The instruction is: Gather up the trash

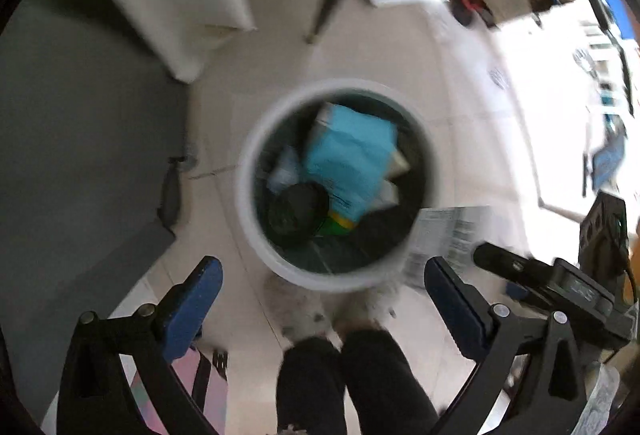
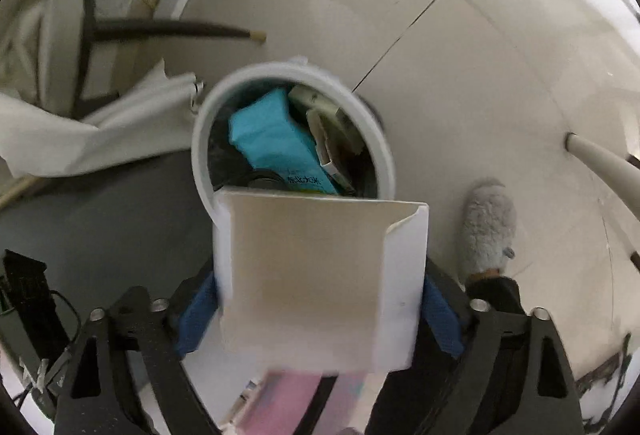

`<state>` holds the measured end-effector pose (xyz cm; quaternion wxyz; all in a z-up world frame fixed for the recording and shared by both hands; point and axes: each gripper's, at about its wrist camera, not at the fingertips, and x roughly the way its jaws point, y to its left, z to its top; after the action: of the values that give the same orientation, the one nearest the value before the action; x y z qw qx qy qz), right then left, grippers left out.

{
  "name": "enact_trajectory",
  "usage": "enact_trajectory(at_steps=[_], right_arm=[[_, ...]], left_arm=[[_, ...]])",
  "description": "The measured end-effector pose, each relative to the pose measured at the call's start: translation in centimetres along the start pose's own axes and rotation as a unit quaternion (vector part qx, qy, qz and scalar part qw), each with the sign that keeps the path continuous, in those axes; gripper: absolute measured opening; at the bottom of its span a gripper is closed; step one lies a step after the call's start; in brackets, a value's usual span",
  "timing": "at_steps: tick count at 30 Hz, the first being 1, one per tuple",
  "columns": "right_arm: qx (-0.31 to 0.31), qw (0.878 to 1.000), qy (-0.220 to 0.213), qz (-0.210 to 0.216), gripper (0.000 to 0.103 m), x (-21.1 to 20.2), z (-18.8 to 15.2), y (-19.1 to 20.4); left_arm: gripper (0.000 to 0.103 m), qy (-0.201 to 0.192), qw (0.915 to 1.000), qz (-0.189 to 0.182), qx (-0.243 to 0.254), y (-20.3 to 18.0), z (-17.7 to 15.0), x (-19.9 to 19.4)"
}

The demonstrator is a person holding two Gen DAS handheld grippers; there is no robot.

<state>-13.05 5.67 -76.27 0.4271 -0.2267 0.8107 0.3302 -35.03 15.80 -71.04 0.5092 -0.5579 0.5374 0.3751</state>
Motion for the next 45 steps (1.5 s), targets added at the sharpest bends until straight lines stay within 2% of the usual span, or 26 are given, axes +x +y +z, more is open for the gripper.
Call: enact_trajectory(at_steps=[2, 5, 8, 11, 14, 17, 24, 29, 32, 35, 37, 45], right_arm=[[-0.009, 1.000, 0.006, 0.003, 0.103, 1.2, 0.2, 0.5], [-0.033, 0.999, -0.002, -0.004, 0.103, 0.9, -0.1, 1.4], [-0.072, 0.995, -0.032, -0.062, 0.103, -0.9, -1.1, 2.7], [-0.137, 0.974, -0.083, -0.160, 0.103, -3.4, -2.3, 5.0], [-0.174, 0.959, -0.105, -0.198, 0.103, -5.9, -4.1, 6.7], [-0.197, 0.951, -0.113, -0.208, 0.103, -8.7, -6.0, 8.2], [-0.243, 0.940, -0.128, -0.204, 0.103, -18.5, -13.0, 12.2], [-0.254, 0.940, -0.134, -0.186, 0.103, -27.3, -18.3, 14.0], [-0.263, 0.941, -0.132, -0.169, 0.103, -32.5, -21.4, 15.0], [-0.276, 0.938, -0.144, -0.153, 0.103, -38.4, -24.6, 16.0], [-0.285, 0.936, -0.152, -0.144, 0.103, -41.6, -26.4, 16.6], [-0.312, 0.931, -0.168, -0.090, 0.103, -51.2, -32.9, 18.2]], left_arm=[[0.103, -0.018, 0.9990, 0.035, -0.019, 1.4, -0.3, -0.3], [0.103, -0.039, 0.9968, 0.058, -0.038, 2.6, -1.3, -1.6], [0.103, -0.057, 0.9945, 0.077, -0.042, 2.6, -2.2, -3.7], [0.103, -0.069, 0.9927, 0.095, -0.029, 1.8, -3.0, -5.4], [0.103, -0.080, 0.9908, 0.108, -0.015, 0.5, -4.6, -8.2], [0.103, -0.085, 0.9904, 0.108, -0.011, -0.6, -6.1, -11.0], [0.103, -0.093, 0.9912, 0.094, -0.010, -3.9, -11.3, -20.5], [0.103, -0.107, 0.9912, 0.078, -0.004, -6.2, -15.2, -28.5], [0.103, -0.129, 0.9895, 0.065, 0.010, -7.7, -17.5, -34.0], [0.103, -0.152, 0.9871, 0.048, 0.022, -8.9, -19.4, -38.5], [0.103, -0.162, 0.9862, 0.023, 0.022, -9.5, -20.7, -41.6], [0.103, -0.213, 0.9761, -0.035, 0.024, -11.1, -25.6, -50.4]])
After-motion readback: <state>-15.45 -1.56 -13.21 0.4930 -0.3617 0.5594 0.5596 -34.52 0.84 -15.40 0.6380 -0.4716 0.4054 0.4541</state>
